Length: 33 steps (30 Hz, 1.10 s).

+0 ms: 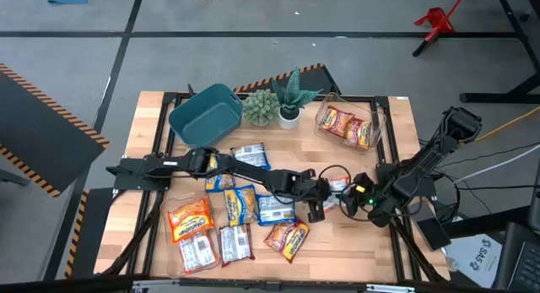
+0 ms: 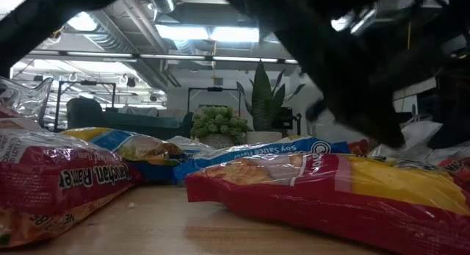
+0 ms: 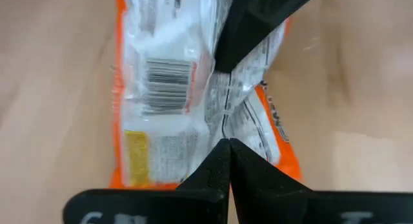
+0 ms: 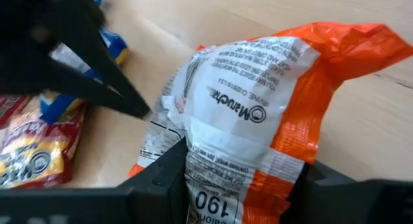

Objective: Sort Maruchan noodles
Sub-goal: Put the orange noodle pack into the bottom transparent bin

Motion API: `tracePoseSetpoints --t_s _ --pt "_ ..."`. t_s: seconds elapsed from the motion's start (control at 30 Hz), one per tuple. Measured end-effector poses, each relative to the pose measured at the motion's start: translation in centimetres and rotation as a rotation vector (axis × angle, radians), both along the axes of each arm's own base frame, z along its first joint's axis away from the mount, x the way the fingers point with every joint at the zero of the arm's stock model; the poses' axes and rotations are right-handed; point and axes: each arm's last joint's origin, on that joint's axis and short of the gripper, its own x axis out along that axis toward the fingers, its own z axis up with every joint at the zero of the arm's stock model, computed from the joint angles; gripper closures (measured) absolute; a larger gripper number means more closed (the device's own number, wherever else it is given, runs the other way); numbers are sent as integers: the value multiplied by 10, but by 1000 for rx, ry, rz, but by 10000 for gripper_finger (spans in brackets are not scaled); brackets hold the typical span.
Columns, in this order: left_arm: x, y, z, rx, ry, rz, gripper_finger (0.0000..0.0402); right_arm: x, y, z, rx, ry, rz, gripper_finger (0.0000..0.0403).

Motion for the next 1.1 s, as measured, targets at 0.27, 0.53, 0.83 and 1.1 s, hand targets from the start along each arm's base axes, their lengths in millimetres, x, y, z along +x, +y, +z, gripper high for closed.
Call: tracePoseSetpoints --t_s 0.27,0.53,0.83,1.1 --pt "-41 -18 101 -3 -36 -9 401 15 15 27 -112 -72 80 263" --pt "-121 -61 234 -77 -311 -43 401 53 32 86 -411 -145 216 262" --pt "-242 -107 333 -32 -628 50 401 134 44 149 -673 -305 480 261" --pt "-307 -131 360 84 -733 199 401 214 69 160 -875 -387 780 261"
